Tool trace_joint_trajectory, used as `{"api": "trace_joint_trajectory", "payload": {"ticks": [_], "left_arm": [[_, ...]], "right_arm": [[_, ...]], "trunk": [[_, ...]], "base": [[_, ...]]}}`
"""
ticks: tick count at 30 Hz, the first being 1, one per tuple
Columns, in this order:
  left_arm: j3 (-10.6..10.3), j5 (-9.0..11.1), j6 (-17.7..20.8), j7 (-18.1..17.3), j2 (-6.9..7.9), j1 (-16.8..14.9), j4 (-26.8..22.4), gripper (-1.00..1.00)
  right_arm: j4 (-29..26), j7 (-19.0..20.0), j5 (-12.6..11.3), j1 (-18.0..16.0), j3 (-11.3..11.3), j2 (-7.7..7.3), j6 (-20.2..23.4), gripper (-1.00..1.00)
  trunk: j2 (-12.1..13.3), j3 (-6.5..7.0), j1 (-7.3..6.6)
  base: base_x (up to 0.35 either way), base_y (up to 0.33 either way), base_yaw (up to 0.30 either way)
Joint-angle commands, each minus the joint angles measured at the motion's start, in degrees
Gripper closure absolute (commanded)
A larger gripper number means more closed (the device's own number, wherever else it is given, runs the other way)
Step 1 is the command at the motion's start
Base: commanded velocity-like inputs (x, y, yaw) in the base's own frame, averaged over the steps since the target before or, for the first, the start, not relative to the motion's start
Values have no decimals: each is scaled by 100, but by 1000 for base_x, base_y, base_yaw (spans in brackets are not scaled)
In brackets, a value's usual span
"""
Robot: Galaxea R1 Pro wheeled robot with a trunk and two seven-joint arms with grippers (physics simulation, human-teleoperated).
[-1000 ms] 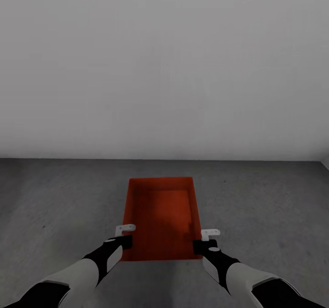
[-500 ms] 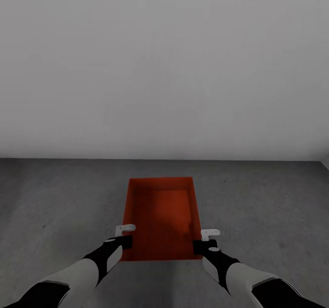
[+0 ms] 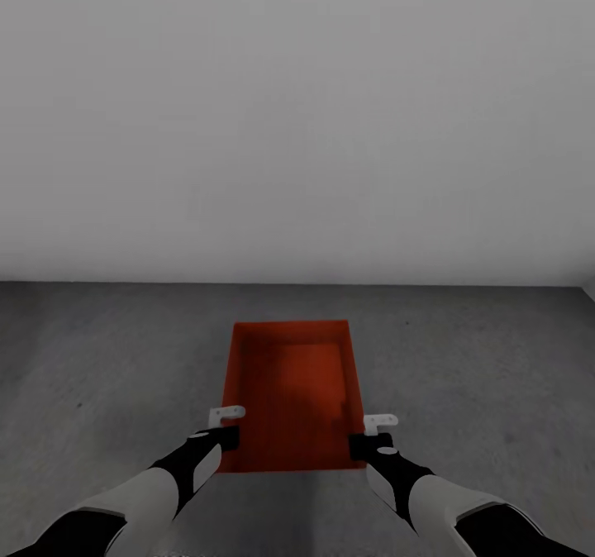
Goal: Move the two storage containers from the living room to the garage. In the garage, place one container on the floor and stack the other container on top of it (either order is fine).
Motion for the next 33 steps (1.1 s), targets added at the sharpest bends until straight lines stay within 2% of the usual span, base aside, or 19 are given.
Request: {"api": "trace_joint_trajectory", "payload": {"ticks": [1,33], "left_arm": [[177,-76,33,294,33,-5,-37,100],[177,-76,33,294,33,-5,-41,100]], "right_arm": [[295,-15,-98,-1,58,0,-25,100],[295,-47,-98,-1,58,0,-25,100]], "trunk": [[-2,-12,-1],[-2,-302,-1]], "base": [[0,0,0],[0,0,0]]}}
